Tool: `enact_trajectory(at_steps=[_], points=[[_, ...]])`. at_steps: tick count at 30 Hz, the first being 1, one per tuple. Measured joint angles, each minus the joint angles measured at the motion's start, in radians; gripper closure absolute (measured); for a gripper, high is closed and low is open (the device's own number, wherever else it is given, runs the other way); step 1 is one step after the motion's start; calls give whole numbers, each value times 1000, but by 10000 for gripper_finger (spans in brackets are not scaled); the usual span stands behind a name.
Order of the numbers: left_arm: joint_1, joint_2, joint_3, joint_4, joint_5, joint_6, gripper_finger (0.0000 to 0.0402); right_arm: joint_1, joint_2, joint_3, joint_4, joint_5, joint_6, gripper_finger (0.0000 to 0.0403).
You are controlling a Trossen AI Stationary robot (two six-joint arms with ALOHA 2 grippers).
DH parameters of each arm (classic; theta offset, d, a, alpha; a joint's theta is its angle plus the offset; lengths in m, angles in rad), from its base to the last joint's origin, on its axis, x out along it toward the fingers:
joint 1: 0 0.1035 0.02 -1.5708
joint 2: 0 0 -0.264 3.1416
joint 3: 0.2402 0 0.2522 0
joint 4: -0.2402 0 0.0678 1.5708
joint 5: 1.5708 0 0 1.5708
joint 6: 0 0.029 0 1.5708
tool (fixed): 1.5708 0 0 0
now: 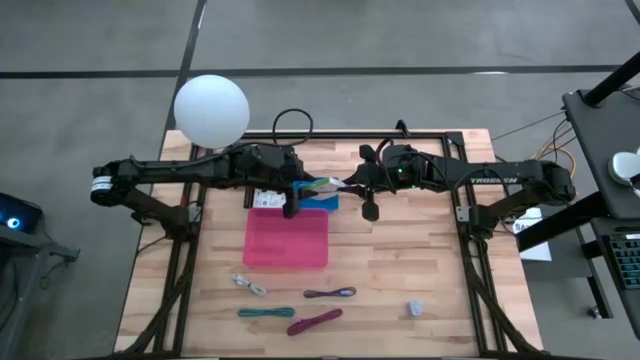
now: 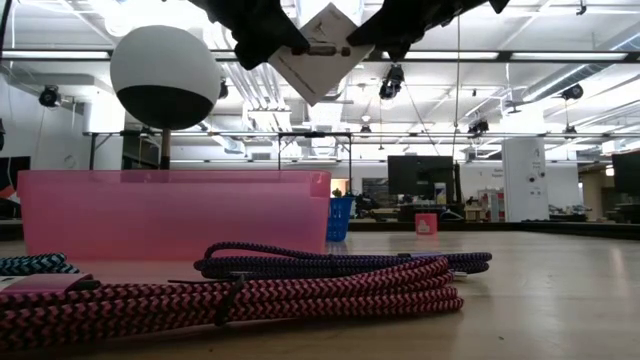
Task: Pick and place items into bin
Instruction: Put the card reader box into the black bin
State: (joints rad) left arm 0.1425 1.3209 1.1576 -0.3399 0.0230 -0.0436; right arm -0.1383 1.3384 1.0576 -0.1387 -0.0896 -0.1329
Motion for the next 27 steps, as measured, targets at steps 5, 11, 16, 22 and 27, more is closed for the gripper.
enact_trajectory(at_steps=[5, 11, 16, 22, 27], points=[[0, 8, 0, 0, 0, 7, 269, 0, 0, 0, -1, 0, 2, 378], [0, 12, 0, -1, 4, 51, 349, 0, 1, 0, -4, 3, 2, 377], [0, 12, 0, -1, 5, 57, 379, 0, 1, 0, -3, 4, 28, 347], [0, 12, 0, -24, -5, 49, 379, 1, 0, 0, -17, 51, 20, 300], [0, 7, 3, -83, -14, 49, 379, 1, -4, 0, -83, 90, 45, 278]])
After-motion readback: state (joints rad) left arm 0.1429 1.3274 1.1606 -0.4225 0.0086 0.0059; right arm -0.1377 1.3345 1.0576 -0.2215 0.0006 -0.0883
